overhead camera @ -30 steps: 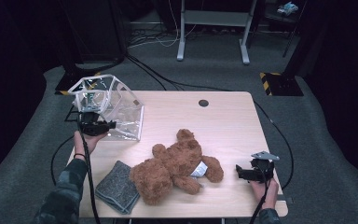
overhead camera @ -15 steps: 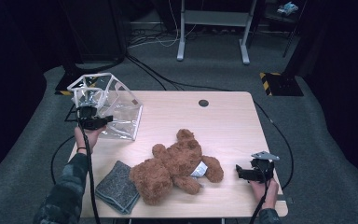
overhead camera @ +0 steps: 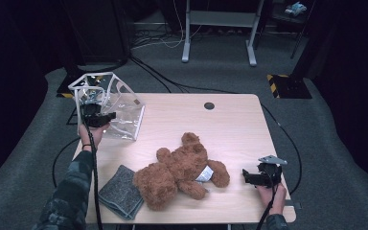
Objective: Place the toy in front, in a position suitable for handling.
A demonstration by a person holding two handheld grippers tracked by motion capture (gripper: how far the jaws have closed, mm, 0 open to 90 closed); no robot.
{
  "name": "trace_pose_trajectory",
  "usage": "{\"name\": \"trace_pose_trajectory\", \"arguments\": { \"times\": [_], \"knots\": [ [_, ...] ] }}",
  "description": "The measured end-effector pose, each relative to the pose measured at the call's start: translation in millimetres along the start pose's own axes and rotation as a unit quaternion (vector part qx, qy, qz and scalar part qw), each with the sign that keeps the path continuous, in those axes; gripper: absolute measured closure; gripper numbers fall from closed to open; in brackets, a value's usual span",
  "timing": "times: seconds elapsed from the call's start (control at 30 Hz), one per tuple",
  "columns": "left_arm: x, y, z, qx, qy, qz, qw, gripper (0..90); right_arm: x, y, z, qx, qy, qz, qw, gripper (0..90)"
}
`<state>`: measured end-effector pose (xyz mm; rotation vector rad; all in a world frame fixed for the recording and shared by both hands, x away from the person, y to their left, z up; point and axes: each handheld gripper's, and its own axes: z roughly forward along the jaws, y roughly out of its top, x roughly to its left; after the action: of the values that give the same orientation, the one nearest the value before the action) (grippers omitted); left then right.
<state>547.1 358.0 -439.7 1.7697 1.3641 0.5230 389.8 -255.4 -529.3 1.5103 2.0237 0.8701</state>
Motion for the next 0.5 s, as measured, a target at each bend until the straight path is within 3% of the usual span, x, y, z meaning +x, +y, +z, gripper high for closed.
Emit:
{"name": "trace_pose_trajectory", "arguments": {
  "times": [0.13, 0.43, 0.5],
  "knots": [
    [0.1, 2.3, 5.5, -0.004, -0.002, -0.011, 0.9999, 82.5, 0.0, 0.0, 0.0, 0.0, 0.0, 0.0, 1.0, 3.8],
    [-3.9, 8.6, 12.3, 0.002, 0.015, -0.019, 0.9997, 81.9, -0.1, 0.0, 0.0, 0.0, 0.0, 0.0, 1.0, 3.8],
    [-6.1, 9.2, 10.3, 0.006, 0.018, -0.02, 0.9996, 74.2, -0.1, 0.0, 0.0, 0.0, 0.0, 0.0, 1.0, 3.8]
  ]
}}
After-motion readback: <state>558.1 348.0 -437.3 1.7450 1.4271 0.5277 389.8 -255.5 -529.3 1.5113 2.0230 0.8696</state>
